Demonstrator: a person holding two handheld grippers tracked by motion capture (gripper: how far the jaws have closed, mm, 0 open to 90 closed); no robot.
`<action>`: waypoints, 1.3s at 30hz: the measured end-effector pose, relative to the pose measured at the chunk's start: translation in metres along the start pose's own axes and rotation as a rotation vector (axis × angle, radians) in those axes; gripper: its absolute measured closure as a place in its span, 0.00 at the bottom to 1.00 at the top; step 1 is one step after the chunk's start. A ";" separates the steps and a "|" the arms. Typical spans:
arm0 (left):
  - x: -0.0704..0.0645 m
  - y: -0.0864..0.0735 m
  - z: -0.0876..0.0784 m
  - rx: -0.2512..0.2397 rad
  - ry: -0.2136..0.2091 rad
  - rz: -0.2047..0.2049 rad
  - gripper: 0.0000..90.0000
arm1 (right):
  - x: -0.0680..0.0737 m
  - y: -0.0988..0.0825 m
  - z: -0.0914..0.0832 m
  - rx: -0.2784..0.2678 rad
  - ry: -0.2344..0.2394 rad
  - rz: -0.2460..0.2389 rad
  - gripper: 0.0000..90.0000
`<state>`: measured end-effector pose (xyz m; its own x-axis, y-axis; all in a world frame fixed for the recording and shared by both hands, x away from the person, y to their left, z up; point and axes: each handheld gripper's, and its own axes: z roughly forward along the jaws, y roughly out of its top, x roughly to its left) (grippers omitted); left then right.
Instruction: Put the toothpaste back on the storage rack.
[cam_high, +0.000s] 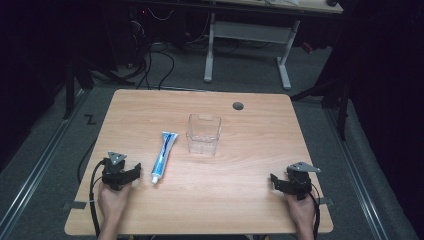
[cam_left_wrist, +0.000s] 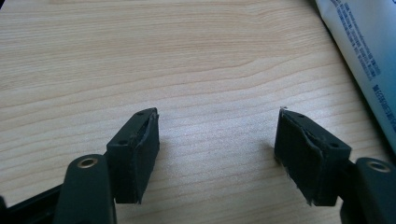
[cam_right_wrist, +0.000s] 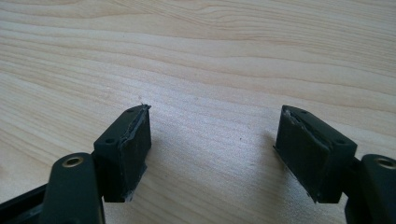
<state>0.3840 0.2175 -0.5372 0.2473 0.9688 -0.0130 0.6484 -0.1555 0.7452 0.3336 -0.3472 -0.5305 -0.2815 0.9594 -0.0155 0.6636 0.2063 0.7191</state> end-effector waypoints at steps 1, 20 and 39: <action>0.000 0.000 0.000 0.000 0.001 -0.001 0.35 | 0.000 0.000 0.000 0.000 0.000 0.000 0.29; 0.002 -0.001 -0.002 -0.002 -0.016 -0.020 0.34 | 0.000 0.000 0.000 0.000 0.000 0.003 0.29; 0.006 -0.001 -0.014 -0.039 -0.058 -0.054 0.32 | 0.000 0.000 0.000 -0.001 0.002 0.005 0.29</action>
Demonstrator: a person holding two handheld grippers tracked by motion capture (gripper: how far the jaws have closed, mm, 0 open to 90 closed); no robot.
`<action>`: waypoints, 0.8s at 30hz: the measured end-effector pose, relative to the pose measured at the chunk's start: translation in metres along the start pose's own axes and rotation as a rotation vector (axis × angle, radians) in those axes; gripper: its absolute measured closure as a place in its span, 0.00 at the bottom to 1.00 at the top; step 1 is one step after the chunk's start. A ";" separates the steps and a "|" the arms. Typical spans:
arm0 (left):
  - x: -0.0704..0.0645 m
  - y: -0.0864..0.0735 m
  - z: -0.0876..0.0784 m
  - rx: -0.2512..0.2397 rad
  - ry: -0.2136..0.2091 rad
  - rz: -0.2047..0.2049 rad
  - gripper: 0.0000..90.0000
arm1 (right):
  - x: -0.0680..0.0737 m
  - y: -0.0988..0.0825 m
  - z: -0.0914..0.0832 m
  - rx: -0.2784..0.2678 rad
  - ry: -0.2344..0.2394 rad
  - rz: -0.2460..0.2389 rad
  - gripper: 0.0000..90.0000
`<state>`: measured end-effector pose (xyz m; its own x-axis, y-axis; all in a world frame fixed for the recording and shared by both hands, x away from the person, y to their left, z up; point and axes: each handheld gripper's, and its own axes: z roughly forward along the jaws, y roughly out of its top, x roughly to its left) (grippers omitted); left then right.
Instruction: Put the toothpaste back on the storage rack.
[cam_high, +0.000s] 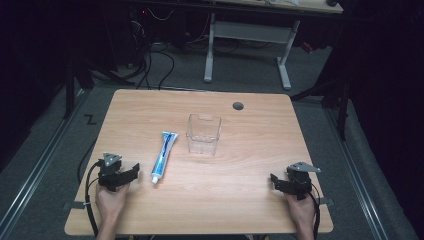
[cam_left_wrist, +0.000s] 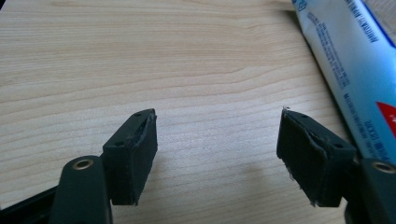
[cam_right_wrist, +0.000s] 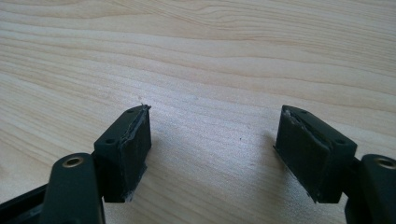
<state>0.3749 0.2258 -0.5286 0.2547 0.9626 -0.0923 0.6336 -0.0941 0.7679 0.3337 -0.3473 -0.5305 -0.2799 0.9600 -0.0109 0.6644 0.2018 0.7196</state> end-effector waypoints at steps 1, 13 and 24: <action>-0.001 0.000 -0.001 -0.011 -0.003 -0.010 0.32 | 0.000 0.000 0.000 0.000 0.000 0.000 0.29; -0.004 0.005 -0.017 -0.068 -0.079 -0.095 0.33 | 0.000 0.000 0.000 0.000 0.000 -0.001 0.29; -0.014 0.004 -0.024 -0.054 -0.110 -0.057 0.34 | 0.000 0.000 0.000 0.001 0.001 -0.002 0.29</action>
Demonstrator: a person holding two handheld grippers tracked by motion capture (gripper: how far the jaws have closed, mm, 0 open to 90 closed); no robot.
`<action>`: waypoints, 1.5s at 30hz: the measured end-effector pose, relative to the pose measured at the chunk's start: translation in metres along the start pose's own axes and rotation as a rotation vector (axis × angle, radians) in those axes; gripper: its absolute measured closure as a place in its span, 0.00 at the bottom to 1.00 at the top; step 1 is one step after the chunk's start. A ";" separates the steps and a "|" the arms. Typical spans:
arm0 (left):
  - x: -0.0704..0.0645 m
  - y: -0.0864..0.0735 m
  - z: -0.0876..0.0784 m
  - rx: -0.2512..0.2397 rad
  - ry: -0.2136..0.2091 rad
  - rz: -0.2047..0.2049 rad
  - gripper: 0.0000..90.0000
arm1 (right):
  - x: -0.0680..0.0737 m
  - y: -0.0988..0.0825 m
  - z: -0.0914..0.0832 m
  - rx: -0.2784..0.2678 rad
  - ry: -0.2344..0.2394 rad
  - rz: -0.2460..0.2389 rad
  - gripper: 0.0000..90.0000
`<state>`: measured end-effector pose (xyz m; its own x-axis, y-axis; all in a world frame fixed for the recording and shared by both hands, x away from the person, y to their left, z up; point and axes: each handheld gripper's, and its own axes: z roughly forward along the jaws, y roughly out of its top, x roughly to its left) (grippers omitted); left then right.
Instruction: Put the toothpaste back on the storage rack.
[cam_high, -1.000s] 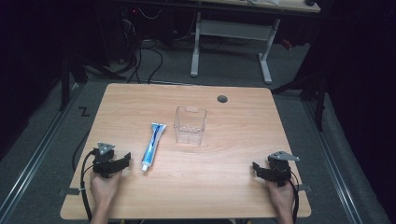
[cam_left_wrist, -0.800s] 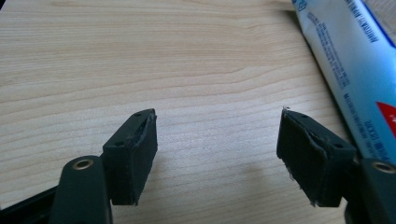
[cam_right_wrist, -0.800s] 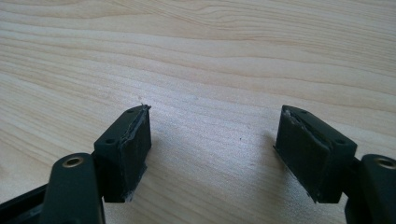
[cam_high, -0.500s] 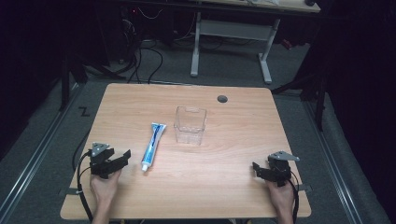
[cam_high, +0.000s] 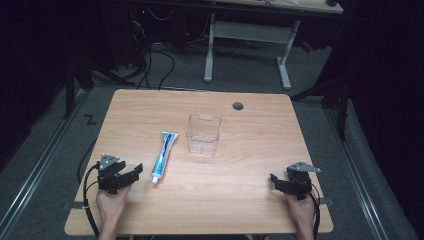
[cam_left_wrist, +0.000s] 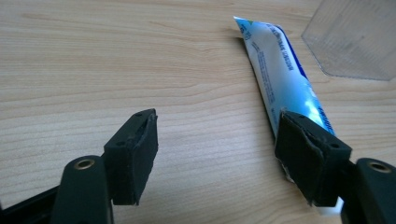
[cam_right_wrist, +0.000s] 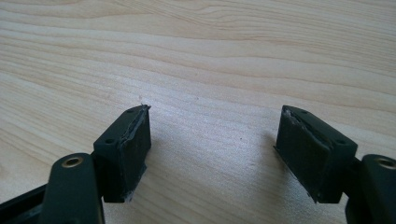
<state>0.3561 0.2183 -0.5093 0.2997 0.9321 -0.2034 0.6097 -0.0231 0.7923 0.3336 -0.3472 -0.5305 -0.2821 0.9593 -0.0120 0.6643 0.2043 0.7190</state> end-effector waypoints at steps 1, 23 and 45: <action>-0.002 0.001 -0.002 -0.002 -0.013 0.000 0.35 | 0.000 0.000 0.000 0.000 0.000 0.000 0.29; -0.027 0.024 -0.008 0.049 -0.076 0.104 0.40 | 0.000 0.000 0.000 0.000 -0.001 -0.003 0.29; -0.050 0.054 0.004 0.106 -0.059 0.226 0.43 | 0.000 0.000 0.000 0.000 -0.001 -0.003 0.29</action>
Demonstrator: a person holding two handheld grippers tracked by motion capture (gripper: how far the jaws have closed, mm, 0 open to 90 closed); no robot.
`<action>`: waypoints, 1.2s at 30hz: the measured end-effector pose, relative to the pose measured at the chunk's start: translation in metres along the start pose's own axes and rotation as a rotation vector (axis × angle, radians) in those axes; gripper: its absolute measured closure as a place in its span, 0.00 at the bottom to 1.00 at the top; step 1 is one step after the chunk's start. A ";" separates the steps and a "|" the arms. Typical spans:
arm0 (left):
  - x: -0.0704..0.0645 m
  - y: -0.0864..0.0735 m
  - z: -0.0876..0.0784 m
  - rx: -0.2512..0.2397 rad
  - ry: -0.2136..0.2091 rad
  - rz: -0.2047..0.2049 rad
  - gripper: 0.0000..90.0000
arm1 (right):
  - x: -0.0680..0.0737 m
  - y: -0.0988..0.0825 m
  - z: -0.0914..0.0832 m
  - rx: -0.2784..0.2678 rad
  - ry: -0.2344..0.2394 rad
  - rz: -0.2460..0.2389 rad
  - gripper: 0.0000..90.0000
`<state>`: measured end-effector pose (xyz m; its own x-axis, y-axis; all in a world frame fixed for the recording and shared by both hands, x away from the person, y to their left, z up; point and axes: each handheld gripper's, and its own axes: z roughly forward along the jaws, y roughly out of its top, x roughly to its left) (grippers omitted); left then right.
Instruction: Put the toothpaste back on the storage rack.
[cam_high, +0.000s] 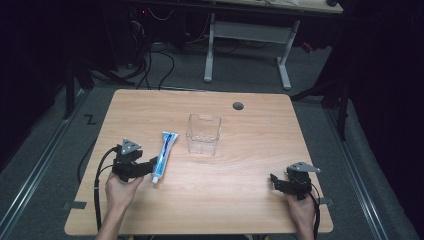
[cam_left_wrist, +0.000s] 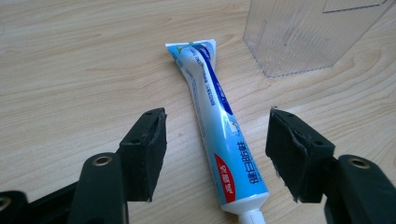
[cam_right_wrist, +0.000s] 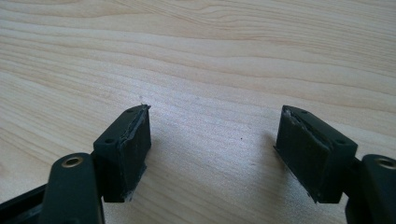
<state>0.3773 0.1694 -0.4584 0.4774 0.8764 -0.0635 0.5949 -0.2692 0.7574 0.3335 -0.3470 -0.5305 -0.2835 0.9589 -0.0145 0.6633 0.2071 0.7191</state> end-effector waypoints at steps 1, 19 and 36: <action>-0.001 0.002 0.000 0.001 0.002 0.006 0.43 | 0.000 0.000 0.000 0.000 0.000 0.000 0.29; -0.007 0.031 0.006 0.000 -0.022 0.059 0.45 | 0.000 0.000 0.000 0.000 0.000 0.000 0.29; -0.015 0.057 0.025 0.102 -0.034 0.084 0.46 | 0.000 0.000 0.000 0.000 0.001 0.000 0.29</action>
<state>0.4201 0.1309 -0.4299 0.5490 0.8354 -0.0261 0.6138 -0.3818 0.6910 0.3335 -0.3471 -0.5305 -0.2847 0.9585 -0.0137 0.6632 0.2072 0.7192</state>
